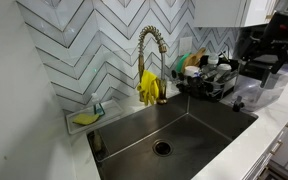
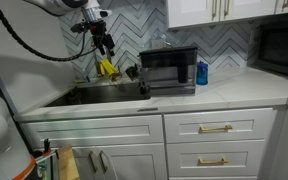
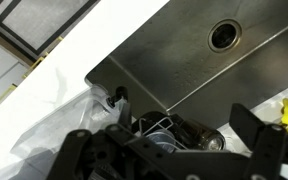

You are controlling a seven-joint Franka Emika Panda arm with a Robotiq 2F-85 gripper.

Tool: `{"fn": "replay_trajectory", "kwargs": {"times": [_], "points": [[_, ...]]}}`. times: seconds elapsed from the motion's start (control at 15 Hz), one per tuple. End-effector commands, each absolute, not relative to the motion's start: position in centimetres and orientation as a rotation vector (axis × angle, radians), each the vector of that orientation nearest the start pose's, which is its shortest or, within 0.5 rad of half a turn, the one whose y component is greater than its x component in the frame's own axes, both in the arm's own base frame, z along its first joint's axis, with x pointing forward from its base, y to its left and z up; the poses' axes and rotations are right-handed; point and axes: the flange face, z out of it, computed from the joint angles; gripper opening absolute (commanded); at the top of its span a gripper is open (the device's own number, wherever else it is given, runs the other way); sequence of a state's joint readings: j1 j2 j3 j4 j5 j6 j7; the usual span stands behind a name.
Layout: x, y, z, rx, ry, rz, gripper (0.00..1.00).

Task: Open and close the tap of the water dispenser on the right

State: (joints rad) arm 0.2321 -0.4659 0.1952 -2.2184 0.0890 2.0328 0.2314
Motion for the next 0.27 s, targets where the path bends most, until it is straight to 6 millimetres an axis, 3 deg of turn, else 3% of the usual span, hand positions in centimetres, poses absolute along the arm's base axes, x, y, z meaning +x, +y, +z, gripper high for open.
{"fn": "replay_trajectory", "kwargs": {"times": [0.0,0.2], "points": [[39.41,19.91,58.12,-3.023,-0.241,-0.396,1.0],[39.41,19.9,58.02,-3.023,-0.241,-0.396,1.0]]}}
